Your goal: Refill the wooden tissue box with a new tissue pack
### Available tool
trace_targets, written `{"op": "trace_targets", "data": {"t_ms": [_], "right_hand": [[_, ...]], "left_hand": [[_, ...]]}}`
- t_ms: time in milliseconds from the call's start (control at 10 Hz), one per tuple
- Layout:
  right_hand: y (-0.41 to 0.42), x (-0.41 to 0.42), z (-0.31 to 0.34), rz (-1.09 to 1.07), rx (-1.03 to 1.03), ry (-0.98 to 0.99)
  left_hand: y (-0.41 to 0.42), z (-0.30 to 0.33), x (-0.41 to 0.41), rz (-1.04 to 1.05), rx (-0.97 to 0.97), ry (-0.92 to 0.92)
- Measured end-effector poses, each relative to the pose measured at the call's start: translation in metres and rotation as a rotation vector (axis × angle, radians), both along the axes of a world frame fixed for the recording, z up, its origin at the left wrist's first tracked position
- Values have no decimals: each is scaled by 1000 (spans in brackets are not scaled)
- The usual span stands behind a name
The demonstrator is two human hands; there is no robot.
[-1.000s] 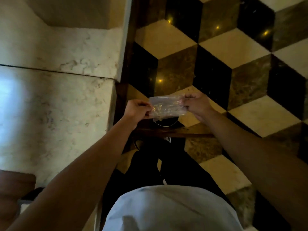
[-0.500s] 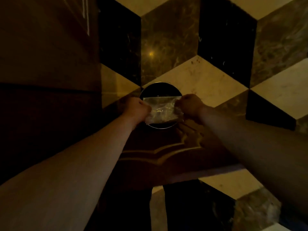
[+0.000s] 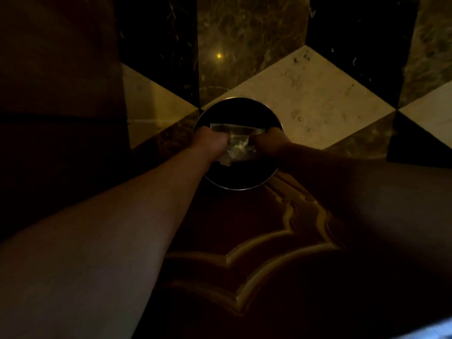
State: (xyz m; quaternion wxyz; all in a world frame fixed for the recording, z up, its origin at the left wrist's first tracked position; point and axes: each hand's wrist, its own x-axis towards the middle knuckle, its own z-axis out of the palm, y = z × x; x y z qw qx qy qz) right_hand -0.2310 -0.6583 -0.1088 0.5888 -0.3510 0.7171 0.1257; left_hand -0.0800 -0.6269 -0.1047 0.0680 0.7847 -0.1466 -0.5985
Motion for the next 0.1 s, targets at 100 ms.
{"op": "trace_targets", "data": {"t_ms": [100], "right_hand": [[-1,0,7,10,-12,-11]], "left_hand": [[0,1,0,44,-23,-22]]}}
